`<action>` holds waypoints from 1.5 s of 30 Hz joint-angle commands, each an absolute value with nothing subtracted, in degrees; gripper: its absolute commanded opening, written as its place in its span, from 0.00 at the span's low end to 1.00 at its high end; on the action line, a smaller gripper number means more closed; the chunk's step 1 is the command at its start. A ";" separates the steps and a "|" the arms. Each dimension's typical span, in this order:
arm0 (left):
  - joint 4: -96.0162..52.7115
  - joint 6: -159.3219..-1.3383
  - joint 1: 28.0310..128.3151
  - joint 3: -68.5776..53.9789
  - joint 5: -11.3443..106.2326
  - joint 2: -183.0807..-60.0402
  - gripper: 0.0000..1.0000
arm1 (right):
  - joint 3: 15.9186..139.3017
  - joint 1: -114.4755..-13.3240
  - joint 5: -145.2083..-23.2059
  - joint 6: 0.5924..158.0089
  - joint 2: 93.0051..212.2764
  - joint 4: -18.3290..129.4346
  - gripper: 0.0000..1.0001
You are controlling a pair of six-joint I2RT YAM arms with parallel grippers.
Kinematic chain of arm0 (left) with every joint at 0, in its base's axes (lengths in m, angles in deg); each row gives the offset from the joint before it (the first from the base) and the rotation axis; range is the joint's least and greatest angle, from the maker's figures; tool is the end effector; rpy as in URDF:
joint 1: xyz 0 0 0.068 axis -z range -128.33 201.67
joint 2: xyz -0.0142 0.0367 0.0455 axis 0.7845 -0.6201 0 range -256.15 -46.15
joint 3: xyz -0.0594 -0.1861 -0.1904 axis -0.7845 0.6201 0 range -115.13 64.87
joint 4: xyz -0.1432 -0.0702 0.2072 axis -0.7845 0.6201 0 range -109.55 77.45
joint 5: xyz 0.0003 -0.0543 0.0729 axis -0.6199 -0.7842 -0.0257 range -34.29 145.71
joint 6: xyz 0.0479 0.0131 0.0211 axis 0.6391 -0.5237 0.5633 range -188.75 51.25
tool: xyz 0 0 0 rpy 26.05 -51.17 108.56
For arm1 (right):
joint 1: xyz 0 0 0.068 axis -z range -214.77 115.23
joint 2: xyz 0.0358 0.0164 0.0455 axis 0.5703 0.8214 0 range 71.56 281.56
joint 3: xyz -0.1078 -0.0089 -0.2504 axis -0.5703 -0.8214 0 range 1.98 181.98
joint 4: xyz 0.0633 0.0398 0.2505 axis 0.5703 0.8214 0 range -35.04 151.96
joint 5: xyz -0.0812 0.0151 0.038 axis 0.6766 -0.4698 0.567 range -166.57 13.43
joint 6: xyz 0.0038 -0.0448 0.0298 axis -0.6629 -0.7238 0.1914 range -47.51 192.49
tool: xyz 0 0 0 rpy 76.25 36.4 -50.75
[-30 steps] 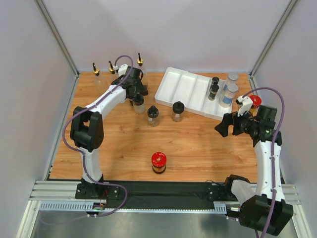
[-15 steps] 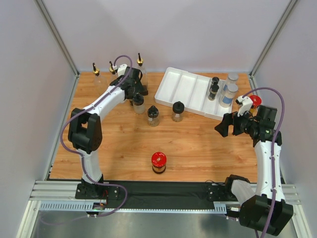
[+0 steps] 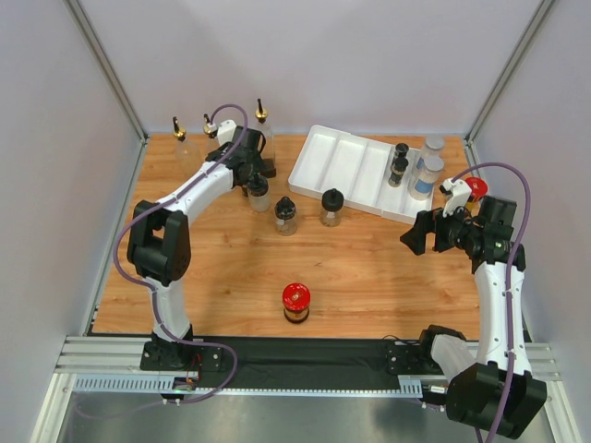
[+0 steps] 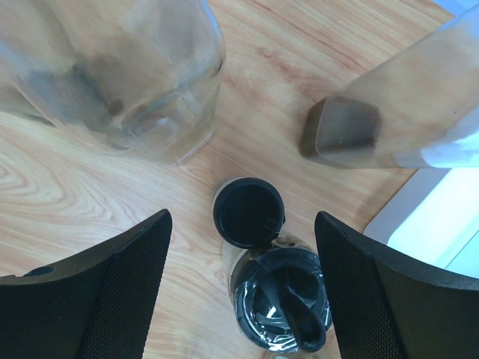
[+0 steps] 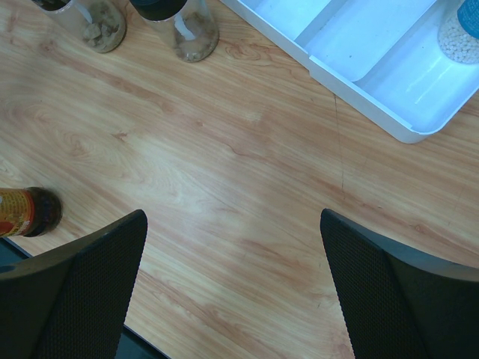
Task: Organize the condiment bottles
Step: Pick up the bottle from the center of the board.
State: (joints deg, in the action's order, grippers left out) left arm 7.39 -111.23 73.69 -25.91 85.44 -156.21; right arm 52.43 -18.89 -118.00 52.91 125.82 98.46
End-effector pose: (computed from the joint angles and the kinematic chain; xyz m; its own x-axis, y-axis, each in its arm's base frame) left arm 0.4091 -0.1464 0.2614 -0.4986 -0.4310 -0.7521 -0.4467 0.8713 -0.2032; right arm 0.1820 -0.0273 0.2972 -0.5903 -0.0933 -0.8018 -0.4502 0.8625 0.2310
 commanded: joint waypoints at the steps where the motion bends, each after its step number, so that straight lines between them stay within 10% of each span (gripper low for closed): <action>1: 4.88 -113.04 73.91 -26.10 87.61 -156.89 0.84 | 52.51 -19.04 -117.96 52.27 124.73 97.67 1.00; 24: 4.36 -114.98 73.91 -27.24 87.78 -161.73 0.71 | 52.69 -19.04 -117.96 52.10 124.65 97.85 1.00; 45: 1.90 -113.49 73.91 -24.96 84.80 -155.76 0.24 | 52.69 -19.04 -117.70 52.10 124.73 97.85 1.00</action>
